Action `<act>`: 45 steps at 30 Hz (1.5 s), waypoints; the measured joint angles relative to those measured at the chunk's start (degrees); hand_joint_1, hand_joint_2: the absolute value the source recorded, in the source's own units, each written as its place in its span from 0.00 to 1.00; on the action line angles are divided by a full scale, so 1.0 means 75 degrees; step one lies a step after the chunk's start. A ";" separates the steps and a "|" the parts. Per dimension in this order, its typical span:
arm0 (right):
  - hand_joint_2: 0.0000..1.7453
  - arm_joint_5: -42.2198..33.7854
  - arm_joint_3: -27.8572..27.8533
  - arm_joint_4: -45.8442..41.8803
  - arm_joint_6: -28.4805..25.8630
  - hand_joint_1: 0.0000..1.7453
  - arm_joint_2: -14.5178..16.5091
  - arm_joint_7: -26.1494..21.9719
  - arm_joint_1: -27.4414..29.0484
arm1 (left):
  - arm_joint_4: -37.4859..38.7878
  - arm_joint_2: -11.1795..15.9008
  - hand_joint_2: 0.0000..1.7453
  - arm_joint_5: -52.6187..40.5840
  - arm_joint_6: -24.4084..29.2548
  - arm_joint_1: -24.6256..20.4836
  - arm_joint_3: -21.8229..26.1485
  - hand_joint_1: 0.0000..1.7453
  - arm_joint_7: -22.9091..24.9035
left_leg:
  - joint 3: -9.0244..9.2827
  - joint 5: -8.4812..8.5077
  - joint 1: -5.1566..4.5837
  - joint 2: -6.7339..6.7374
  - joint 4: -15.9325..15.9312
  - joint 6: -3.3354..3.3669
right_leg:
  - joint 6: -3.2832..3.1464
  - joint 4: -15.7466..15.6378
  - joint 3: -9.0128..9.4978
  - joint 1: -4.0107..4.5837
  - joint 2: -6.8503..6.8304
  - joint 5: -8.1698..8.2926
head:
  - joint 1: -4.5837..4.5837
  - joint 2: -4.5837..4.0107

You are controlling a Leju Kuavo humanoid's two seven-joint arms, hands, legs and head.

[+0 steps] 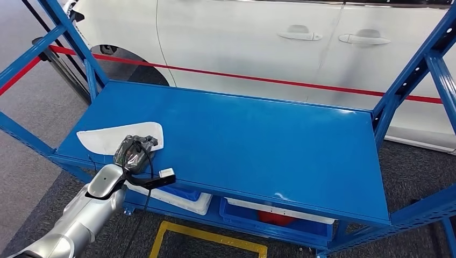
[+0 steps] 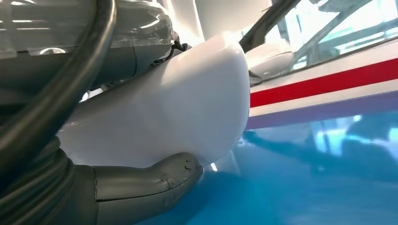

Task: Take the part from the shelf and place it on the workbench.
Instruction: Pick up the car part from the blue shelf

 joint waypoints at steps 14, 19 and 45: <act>0.00 -0.0294 -0.0267 -0.0003 -0.0201 0.00 0.0180 -0.0044 0.0019 | -0.6168 -0.0482 1.00 0.7057 -0.2708 0.2432 0.0427 1.00 -0.2242 | 0.1187 0.1223 -0.0115 0.0066 -0.2591 0.0556 | 0.0273 0.1382 -0.0570 0.0035 -0.0022 -0.0908 | 0.0058 0.0000; 0.00 -0.0393 -0.0431 -0.0004 -0.0257 0.00 0.0206 -0.0033 0.0041 | -0.8333 -0.0785 1.00 0.9446 -0.4764 0.3528 0.0487 1.00 -0.2989 | 0.1153 0.0990 -0.0076 0.0059 -0.2281 0.0403 | 0.0413 0.0582 -0.0154 -0.0056 -0.0050 -0.0253 | 0.0071 0.0000; 0.00 -0.0437 -0.0632 -0.0041 -0.0334 0.00 0.0309 -0.0195 -0.0105 | -1.0400 -0.1247 1.00 1.2096 -0.7150 0.4354 0.0585 1.00 -0.3251 | 0.1300 0.1110 -0.0144 0.0044 -0.2551 0.0580 | 0.0349 0.1520 -0.0607 -0.0010 -0.0063 -0.0956 | 0.0083 0.0000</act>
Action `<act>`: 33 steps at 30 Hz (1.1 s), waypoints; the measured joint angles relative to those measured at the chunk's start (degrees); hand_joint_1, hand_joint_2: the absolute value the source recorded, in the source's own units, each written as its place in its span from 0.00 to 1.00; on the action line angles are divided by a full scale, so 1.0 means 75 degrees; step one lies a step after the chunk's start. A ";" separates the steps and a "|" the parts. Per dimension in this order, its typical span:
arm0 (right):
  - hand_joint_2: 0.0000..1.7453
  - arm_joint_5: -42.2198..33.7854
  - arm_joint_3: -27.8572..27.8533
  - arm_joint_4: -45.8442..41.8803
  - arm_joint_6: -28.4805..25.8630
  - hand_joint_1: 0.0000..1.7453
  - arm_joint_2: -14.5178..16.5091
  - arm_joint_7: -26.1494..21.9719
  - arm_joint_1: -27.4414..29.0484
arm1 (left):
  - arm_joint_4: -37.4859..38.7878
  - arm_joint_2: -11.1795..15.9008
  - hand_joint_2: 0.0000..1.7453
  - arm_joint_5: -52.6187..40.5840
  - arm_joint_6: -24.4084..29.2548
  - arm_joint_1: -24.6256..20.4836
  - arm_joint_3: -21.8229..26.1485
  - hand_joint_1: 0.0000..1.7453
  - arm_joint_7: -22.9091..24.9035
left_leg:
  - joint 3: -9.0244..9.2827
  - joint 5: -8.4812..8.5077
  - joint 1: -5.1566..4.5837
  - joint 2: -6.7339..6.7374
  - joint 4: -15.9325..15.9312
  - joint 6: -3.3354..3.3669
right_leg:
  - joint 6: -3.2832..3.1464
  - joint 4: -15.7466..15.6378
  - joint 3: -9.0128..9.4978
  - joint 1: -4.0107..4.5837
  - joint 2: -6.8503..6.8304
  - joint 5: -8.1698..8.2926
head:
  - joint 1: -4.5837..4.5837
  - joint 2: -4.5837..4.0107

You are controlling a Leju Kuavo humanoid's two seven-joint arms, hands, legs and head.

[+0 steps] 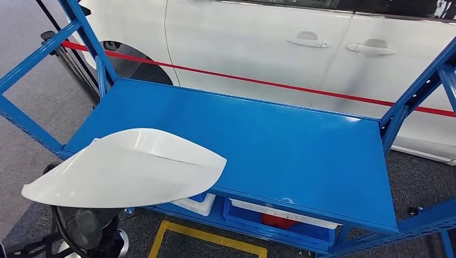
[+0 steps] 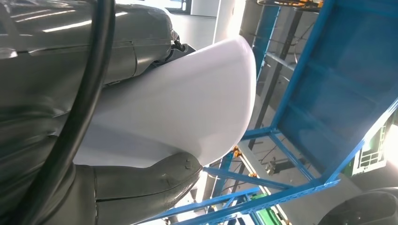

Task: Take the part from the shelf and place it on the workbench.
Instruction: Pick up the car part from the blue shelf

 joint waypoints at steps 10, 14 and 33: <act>0.00 -0.0025 -0.0057 -0.0018 -0.0069 0.00 -0.0055 -0.0103 -0.0025 | 0.0003 -0.0061 1.00 0.0933 -0.1081 -0.0032 0.0001 1.00 0.0024 | -0.0189 -0.0289 -0.0011 -0.0013 0.0476 -0.0314 | -0.0195 -0.1584 0.0752 0.0000 0.0000 0.0886 | -0.0012 0.0000; 0.00 -0.0026 -0.0063 -0.0034 -0.0100 0.00 -0.0125 -0.0032 -0.0049 | 0.0139 -0.0114 1.00 0.1267 -0.1715 -0.0067 0.0009 1.00 0.0083 | -0.0728 -0.1102 0.0086 -0.0035 0.1743 -0.0523 | -0.0298 -0.1612 0.0728 -0.0039 -0.0027 0.0955 | -0.0093 0.0000; 0.00 0.0010 -0.0221 -0.0117 0.0165 0.00 -0.0972 0.0177 -0.0072 | 0.1363 -0.0351 1.00 0.0325 -0.2285 0.0016 -0.0015 1.00 -0.0485 | -0.0056 -0.0026 0.0032 -0.0365 0.0092 -0.0033 | 0.0107 -0.0030 0.0035 -0.0034 0.0000 0.0197 | -0.0068 0.0000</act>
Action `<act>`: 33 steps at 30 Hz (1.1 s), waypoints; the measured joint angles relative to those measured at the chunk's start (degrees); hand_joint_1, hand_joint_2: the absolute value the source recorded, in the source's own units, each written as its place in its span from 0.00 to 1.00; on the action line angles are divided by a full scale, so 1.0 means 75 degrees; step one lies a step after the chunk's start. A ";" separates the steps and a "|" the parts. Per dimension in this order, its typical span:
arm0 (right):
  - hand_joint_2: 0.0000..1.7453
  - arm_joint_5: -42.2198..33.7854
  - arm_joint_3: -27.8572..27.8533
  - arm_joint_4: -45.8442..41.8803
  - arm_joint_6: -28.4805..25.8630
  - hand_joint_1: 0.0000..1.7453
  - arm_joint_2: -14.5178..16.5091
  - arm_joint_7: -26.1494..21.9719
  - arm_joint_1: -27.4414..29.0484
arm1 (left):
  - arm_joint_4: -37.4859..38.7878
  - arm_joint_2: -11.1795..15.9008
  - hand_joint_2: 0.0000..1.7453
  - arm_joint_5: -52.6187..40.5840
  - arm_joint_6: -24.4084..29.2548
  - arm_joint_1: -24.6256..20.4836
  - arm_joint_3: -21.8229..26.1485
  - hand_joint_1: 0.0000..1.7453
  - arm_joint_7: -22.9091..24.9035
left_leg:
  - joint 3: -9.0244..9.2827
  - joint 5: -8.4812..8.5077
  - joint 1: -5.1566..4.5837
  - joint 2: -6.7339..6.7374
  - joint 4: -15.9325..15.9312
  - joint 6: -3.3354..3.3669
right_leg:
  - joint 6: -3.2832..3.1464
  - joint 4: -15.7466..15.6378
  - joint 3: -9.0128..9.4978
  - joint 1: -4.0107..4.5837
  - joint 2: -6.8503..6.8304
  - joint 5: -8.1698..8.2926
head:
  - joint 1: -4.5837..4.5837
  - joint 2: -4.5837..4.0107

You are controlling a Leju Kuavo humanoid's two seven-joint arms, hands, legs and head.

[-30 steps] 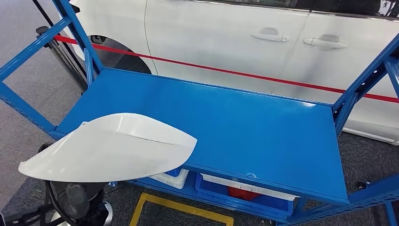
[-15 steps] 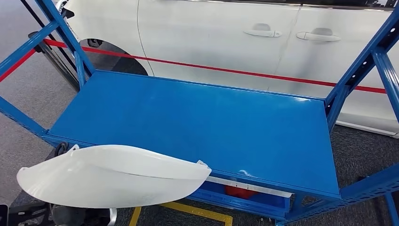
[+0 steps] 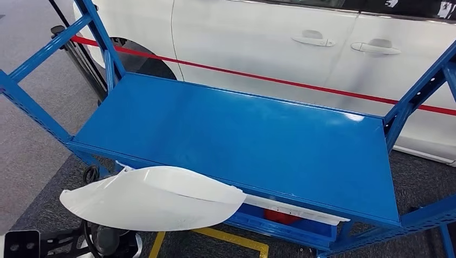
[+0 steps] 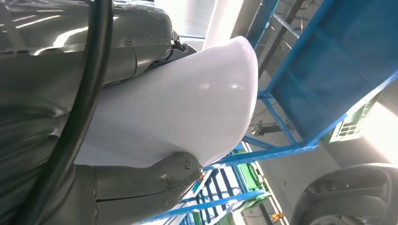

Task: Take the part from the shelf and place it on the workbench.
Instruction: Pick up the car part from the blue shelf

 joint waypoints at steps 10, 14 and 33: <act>0.00 0.0202 0.0120 -0.0002 -0.0066 0.00 -0.0076 -0.0103 -0.0083 | -0.0057 0.0009 1.00 -0.0383 0.0018 -0.0311 -0.0353 1.00 -0.0013 | -0.0543 -0.0512 0.0010 -0.0077 0.1024 -0.0347 | -0.0317 -0.1571 0.0868 -0.0036 -0.0035 0.0599 | -0.0055 0.0000; 0.00 0.0231 0.0159 -0.0003 -0.0090 0.00 -0.0083 -0.0123 -0.0078 | -0.0059 0.0020 1.00 -0.0381 0.0072 -0.0397 -0.0455 1.00 0.0015 | -0.1267 -0.1166 0.0094 0.0216 0.2569 -0.0477 | -0.0339 -0.1568 0.0832 -0.0009 -0.0348 0.0602 | -0.0095 0.0000; 0.00 0.0554 0.0445 0.0015 0.0000 0.00 -0.0012 -0.0031 -0.0084 | -0.0047 0.0034 1.00 -0.0695 0.0327 -0.0949 -0.0913 1.00 0.0168 | -0.0066 0.0104 -0.0014 -0.0112 0.0003 0.0045 | -0.0037 0.0080 0.0068 0.0011 -0.0004 -0.0018 | -0.0001 0.0000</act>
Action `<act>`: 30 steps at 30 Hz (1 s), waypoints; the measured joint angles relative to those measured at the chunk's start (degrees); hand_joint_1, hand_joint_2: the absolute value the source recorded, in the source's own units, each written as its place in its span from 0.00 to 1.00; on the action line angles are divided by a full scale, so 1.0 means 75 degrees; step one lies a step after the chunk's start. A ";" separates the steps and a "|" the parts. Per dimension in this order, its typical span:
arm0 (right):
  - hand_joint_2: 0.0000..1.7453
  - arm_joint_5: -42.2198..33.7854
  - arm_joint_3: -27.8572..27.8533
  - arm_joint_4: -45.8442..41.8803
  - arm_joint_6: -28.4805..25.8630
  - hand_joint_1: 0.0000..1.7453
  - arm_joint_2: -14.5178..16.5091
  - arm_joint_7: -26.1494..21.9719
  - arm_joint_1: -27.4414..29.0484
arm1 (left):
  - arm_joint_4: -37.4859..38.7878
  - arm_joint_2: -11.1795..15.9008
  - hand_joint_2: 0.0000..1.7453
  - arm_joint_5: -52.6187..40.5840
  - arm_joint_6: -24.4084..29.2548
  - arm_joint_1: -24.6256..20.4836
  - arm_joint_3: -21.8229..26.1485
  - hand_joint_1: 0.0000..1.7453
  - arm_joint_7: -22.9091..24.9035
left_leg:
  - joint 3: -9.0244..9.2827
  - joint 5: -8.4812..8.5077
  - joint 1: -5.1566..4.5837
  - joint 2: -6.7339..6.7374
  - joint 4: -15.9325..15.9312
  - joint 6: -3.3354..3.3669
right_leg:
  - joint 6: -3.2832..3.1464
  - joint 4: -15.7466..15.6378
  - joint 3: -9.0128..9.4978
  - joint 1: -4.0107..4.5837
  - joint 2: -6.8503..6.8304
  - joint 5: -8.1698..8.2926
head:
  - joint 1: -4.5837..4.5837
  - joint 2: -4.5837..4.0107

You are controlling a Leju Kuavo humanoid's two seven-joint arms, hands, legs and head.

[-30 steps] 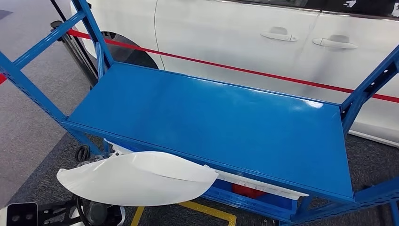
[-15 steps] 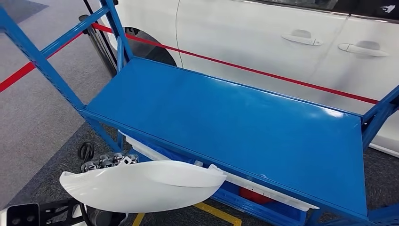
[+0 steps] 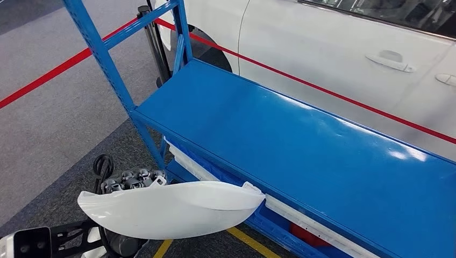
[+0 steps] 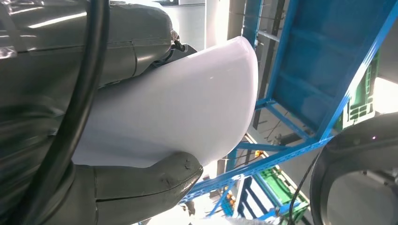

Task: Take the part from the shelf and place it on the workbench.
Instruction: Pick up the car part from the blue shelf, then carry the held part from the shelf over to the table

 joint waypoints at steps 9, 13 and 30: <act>0.00 -0.0115 0.0073 -0.0004 -0.0084 0.00 -0.0060 -0.0091 -0.0078 | 0.0434 -0.0002 1.00 0.0029 -0.0211 -0.0715 -0.0440 1.00 0.0082 | -0.0394 -0.0421 0.0005 -0.0104 0.0778 -0.0340 | -0.0223 -0.1706 0.0764 -0.0056 0.0055 0.0733 | -0.0045 0.0000; 0.00 -0.0181 0.0071 -0.0006 -0.0126 0.00 -0.0076 -0.0101 -0.0055 | 0.0667 -0.0002 1.00 0.0027 -0.0154 -0.0877 -0.0565 1.00 0.0208 | -0.1308 -0.1150 0.0081 0.0322 0.2521 -0.0463 | -0.0277 -0.1706 0.0777 -0.0011 -0.0280 0.0697 | -0.0101 0.0000; 0.00 -0.0207 0.0070 0.0006 -0.0131 0.00 -0.0054 -0.0111 -0.0063 | 0.0922 -0.0052 1.00 0.0056 0.0044 -0.1105 -0.0797 1.00 0.0256 | -0.0116 0.0104 -0.0051 0.0004 0.0002 0.0048 | 0.0040 -0.0061 0.0019 0.0014 0.0005 0.0021 | -0.0047 0.0000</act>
